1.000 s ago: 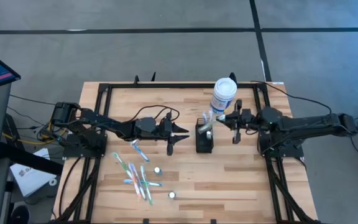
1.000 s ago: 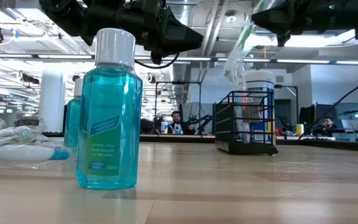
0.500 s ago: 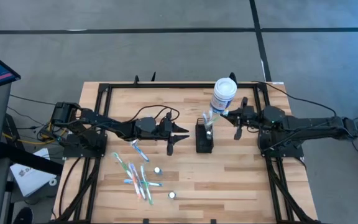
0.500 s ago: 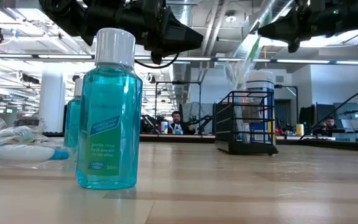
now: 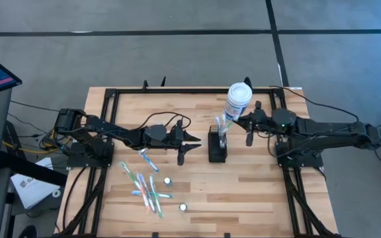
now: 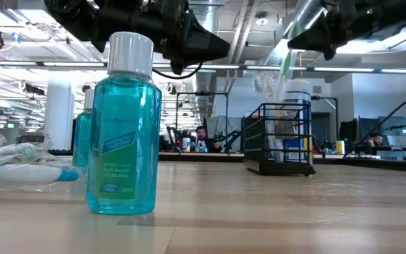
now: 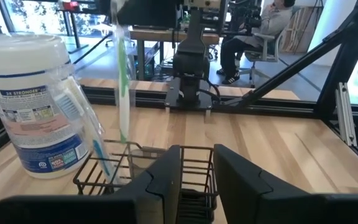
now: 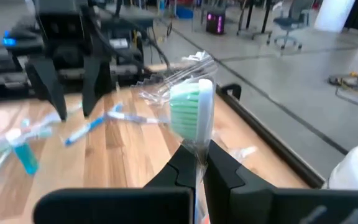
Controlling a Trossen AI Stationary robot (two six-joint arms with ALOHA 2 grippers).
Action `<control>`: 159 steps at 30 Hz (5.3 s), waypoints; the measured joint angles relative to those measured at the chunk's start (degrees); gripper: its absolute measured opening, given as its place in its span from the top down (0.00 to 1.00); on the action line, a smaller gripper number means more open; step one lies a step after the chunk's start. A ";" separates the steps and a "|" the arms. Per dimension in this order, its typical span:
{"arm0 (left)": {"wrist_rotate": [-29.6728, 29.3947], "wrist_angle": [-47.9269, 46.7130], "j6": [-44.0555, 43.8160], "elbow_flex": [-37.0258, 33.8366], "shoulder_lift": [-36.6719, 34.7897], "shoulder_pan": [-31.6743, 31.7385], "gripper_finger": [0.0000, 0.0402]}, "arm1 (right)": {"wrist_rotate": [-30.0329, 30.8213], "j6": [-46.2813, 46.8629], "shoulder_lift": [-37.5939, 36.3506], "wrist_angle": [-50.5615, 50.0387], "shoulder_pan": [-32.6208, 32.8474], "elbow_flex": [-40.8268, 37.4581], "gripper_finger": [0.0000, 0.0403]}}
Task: Pick & Place toothbrushing station
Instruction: Put the top green toothbrush into the wire mesh organizer, then put the top purple toothbrush into the wire mesh organizer
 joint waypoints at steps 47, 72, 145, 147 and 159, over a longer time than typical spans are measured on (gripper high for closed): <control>0.00 -1.07 -0.02 0.03 0.02 0.00 0.77 | -2.95 0.42 14.24 6.64 -1.61 -2.84 1.00; 0.00 -1.06 -0.02 0.04 0.02 0.00 0.77 | -3.21 0.42 15.92 13.48 -1.59 -7.37 0.87; -13.81 -55.04 -17.62 0.05 -18.01 0.00 0.77 | -3.00 -5.70 0.83 20.28 13.85 -7.32 0.58; -14.67 -58.28 -19.42 0.02 -17.99 0.00 0.77 | -2.99 -5.68 0.98 20.44 14.57 -7.32 0.58; -18.43 -67.76 -24.23 0.00 -17.75 6.04 0.77 | -1.69 -5.66 2.85 20.88 14.51 -7.34 0.58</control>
